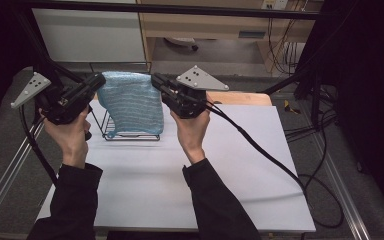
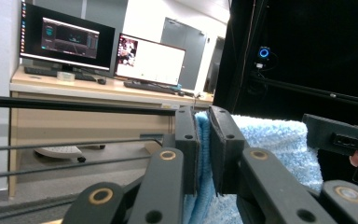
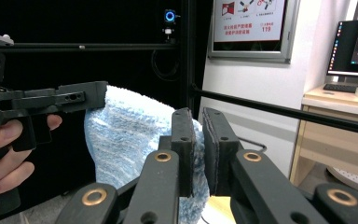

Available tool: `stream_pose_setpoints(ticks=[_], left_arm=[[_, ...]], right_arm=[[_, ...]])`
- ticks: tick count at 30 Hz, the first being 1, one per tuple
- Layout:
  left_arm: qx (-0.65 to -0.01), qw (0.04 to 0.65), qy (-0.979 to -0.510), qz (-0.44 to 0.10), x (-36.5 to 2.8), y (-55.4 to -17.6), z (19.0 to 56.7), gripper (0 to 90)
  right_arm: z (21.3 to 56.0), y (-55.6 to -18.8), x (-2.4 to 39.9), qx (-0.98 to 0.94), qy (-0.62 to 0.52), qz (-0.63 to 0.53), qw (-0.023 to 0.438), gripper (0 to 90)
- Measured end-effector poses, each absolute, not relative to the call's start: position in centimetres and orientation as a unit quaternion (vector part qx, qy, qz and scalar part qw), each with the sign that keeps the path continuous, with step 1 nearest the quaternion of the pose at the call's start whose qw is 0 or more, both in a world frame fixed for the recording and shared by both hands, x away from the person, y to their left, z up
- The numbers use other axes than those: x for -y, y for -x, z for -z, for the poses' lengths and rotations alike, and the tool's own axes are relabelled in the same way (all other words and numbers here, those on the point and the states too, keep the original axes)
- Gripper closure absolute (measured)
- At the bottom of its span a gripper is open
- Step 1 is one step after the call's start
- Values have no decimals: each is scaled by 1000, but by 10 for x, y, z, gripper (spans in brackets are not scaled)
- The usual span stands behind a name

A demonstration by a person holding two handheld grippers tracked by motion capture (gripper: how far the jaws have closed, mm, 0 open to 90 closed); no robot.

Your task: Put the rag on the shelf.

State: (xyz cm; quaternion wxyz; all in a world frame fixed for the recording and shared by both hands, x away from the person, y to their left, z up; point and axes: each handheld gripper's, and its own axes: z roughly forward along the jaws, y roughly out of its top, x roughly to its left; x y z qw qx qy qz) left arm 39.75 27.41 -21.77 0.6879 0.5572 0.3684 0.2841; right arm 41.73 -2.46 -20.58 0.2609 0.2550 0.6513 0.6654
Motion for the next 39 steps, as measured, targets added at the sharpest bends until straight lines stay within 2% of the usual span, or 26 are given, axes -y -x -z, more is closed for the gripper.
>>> stream_pose_setpoints(ticks=[39], left_arm=[[-374,688,-542,-304,-300,-433,156,824]], right_arm=[[151,-460,-10,-633,-251,-676,282,841]])
